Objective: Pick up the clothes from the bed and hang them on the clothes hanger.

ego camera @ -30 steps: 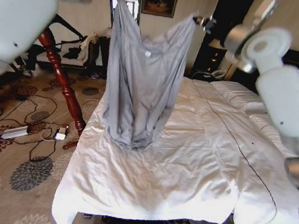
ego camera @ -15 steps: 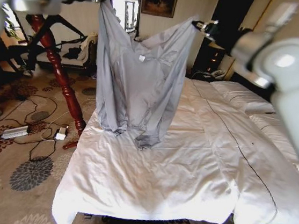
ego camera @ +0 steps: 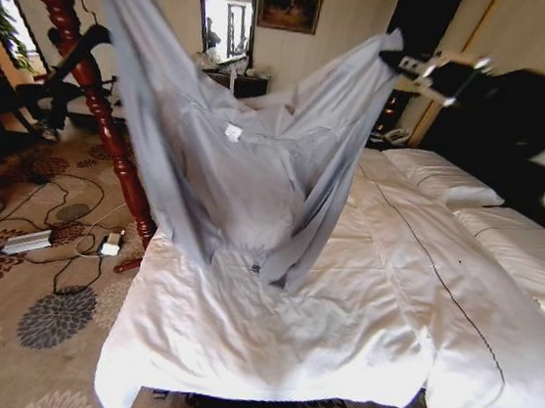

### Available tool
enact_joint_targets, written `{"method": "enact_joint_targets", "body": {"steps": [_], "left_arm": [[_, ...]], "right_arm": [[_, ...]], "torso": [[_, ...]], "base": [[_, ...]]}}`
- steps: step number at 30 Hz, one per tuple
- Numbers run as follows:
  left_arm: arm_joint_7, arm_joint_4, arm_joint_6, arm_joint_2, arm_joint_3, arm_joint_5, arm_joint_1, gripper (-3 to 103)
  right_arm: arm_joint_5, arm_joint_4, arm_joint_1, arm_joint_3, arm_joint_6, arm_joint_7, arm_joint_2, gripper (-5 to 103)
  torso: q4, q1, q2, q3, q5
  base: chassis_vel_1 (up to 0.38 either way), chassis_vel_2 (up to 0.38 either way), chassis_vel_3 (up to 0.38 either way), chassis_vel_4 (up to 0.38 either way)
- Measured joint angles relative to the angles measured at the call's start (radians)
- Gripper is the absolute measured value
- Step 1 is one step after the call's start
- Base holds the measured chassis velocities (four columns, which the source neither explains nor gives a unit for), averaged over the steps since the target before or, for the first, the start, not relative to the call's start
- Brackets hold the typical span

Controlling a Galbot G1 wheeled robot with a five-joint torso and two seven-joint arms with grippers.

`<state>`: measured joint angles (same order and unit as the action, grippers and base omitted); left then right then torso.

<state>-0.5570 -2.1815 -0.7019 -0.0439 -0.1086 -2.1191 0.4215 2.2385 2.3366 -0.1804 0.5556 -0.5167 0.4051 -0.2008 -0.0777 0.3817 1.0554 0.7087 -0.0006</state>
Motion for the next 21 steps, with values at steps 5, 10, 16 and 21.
{"method": "enact_joint_targets", "body": {"steps": [5,10,16,21], "left_arm": [[0.044,-0.008,0.011,0.095,-0.034,-0.017,-0.024,0],[0.002,-0.013,0.004,-0.006,0.03,0.063,-0.049,0],[-0.077,0.01,0.005,-0.181,0.193,0.218,-0.061,0],[-0.097,0.089,0.019,-0.324,0.381,0.384,-0.093,0]], "right_arm": [[0.082,0.003,-0.006,0.078,-0.021,0.037,0.034,0],[-0.015,-0.022,-0.065,0.057,-0.024,0.036,-0.001,0],[-0.236,-0.063,-0.209,-0.019,-0.021,0.019,-0.105,0],[-0.442,-0.137,-0.313,-0.106,-0.005,-0.029,-0.224,0]], "torso": [[0.0003,-0.001,0.0,-0.001,0.0006],[-0.0004,0.0,0.0,0.0,0.0006],[-0.0001,0.0,0.0,0.0,0.0009],[-0.0004,0.001,0.0,0.001,0.0008]], "base": [[0.0,0.0,0.0,0.0],[0.0,0.0,0.0,0.0],[0.0,0.0,0.0,0.0],[0.0,0.0,0.0,0.0]]}}
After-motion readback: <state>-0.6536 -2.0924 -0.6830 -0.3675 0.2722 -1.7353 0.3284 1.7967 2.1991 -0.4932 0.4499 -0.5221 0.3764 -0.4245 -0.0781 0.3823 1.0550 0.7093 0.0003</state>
